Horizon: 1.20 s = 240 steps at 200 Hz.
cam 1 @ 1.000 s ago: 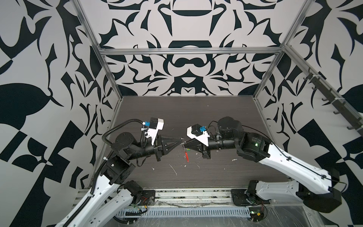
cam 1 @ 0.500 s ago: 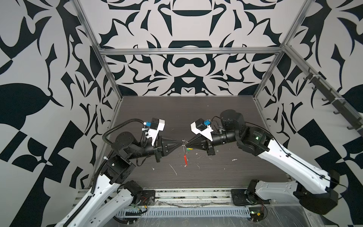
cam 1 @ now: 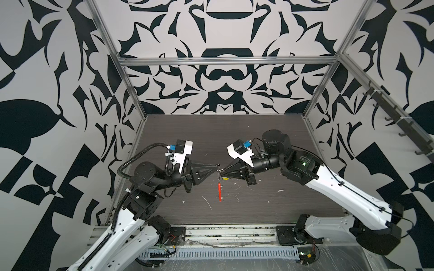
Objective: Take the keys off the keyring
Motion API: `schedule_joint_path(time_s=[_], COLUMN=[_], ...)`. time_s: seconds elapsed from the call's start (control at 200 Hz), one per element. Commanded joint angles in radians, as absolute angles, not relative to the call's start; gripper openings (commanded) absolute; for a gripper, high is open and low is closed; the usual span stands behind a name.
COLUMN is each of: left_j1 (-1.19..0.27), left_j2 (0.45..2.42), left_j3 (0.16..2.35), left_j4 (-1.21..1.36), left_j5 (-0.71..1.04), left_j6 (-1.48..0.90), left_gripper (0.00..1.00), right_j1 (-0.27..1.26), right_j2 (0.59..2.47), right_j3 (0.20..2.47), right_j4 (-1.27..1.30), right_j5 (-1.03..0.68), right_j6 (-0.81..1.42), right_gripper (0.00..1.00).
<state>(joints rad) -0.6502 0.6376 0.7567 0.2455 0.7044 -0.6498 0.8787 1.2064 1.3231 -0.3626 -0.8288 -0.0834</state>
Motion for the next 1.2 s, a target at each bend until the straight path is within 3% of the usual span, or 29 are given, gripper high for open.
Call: schedule_joint_path(time_s=[0.0,0.29,0.795,1.02,1.195], left_j1=[-0.652,-0.652,-0.652,-0.652,-0.652], left_j2=[0.607,0.624,0.669,0.662,0.646], left_j3=[0.734,0.688,0.702,0.734,0.740], left_j4=[0.393,0.494,0.500,0.388,0.330], left_j5=[0.620,0.482,0.624,0.627,0.612], left_j6=[-0.684,-0.744,-0.688,-0.622,-0.592], left_gripper=[0.00,0.00,0.00,0.00,0.00], right_j1=[0.872,0.975,1.010,1.009,1.009], right_j2=[1.182,1.147,1.160,1.126,1.086], right_j3=[1.277,1.240,1.242,1.243,1.231], right_j4=[-0.264,-0.249,-0.273,-0.288,-0.300], right_j5=[-0.769,-0.460,-0.459,-0.454,-0.466], right_j6=[-0.011,-0.057,-0.079,-0.071,-0.057], right_gripper=[0.00,0.00,0.00,0.28,0.39])
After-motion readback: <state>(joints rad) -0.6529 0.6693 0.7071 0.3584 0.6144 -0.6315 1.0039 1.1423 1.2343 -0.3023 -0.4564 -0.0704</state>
